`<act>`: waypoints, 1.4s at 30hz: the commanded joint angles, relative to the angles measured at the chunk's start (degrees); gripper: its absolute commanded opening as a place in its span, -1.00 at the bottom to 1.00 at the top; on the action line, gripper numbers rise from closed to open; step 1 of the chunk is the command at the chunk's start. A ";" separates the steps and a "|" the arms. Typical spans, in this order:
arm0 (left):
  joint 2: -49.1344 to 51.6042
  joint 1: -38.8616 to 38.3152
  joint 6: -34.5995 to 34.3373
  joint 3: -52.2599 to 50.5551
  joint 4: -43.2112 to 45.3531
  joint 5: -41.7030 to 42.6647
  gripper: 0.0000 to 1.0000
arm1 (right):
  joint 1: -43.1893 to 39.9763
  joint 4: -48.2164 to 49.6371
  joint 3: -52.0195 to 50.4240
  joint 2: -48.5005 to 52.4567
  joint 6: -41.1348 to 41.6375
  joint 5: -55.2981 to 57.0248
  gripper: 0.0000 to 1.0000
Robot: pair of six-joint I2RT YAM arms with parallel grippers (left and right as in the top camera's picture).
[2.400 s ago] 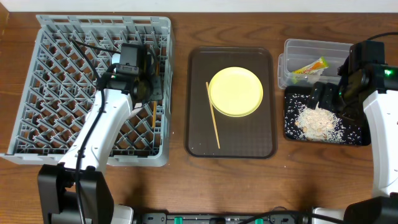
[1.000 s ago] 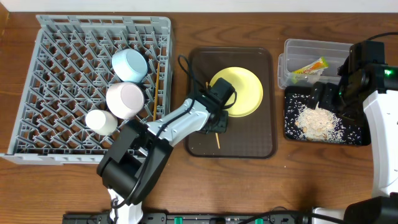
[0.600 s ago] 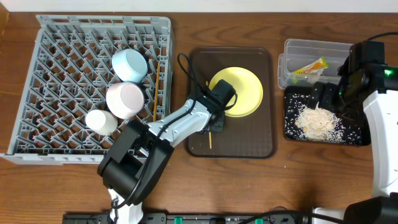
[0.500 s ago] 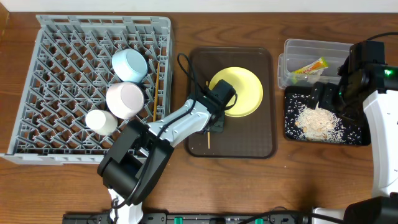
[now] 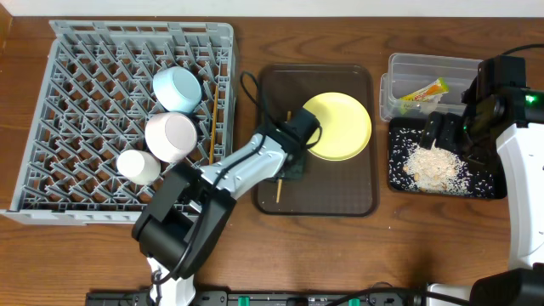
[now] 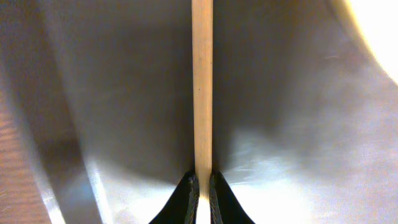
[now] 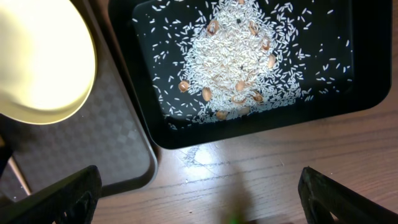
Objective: Sort waste into correct bins and load items into the dishwasher
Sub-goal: 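Carry the chopstick to the rack and set it in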
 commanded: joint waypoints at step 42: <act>-14.40 19.26 20.72 8.31 -5.07 13.16 0.00 | -0.37 -0.07 0.26 -0.59 0.74 -1.14 0.99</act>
